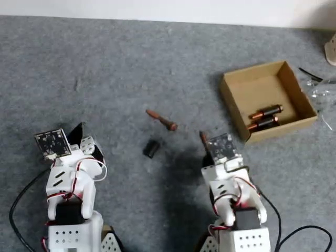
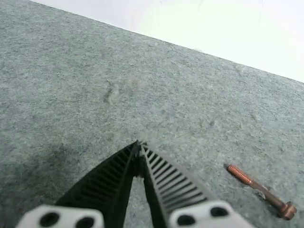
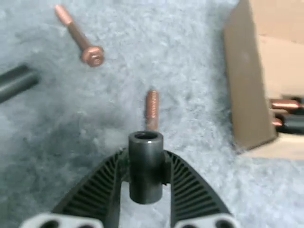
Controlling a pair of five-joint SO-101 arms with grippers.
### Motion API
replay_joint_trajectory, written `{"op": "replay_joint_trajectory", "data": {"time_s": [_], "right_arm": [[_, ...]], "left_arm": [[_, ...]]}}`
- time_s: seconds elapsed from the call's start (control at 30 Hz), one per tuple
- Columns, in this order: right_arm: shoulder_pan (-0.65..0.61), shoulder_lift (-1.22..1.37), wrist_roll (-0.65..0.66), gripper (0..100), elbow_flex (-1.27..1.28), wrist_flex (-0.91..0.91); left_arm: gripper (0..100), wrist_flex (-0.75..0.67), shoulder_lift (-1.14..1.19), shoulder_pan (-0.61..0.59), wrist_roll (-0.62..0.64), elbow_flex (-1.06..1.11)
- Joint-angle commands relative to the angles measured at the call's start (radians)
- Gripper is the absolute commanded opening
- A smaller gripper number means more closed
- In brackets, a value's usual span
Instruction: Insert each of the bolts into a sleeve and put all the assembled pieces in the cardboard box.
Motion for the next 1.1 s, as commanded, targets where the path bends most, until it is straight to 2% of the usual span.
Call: {"op": "replay_joint_trajectory", "data": {"time_s": [0.0, 0.1, 0.33, 0.53, 0.63, 0.8, 0.93, 1.07], "right_arm": [[0.068, -0.021, -0.011, 0.5, 0.001, 0.018], [0.11, -0.022, -0.011, 0.5, 0.008, -0.002], [0.116, -0.022, -0.011, 0.5, 0.036, -0.008], [0.116, -0.022, -0.011, 0.5, 0.039, -0.027], [0.116, -0.022, -0.011, 0.5, 0.041, -0.028], [0.116, -0.022, -0.011, 0.5, 0.041, -0.03], [0.116, -0.022, -0.011, 0.5, 0.061, -0.071], [0.116, -0.022, -0.011, 0.5, 0.071, -0.076]], "left_arm": [[1, 0.164, -0.002, -0.033, -0.063, -0.071], [1, 0.301, -0.002, -0.027, -0.226, -0.125], [1, 0.321, -0.001, 0.082, -0.334, -0.147], [1, 0.345, 0.091, 0.091, -0.354, -0.326], [1, 0.313, 0.314, 0.108, -0.359, -0.43], [1, 0.278, 0.863, 0.308, -0.494, -0.673], [1, 0.282, 1.277, 0.458, -0.505, -0.963], [1, 0.287, 1.63, 0.532, -0.506, -1.222]]}}
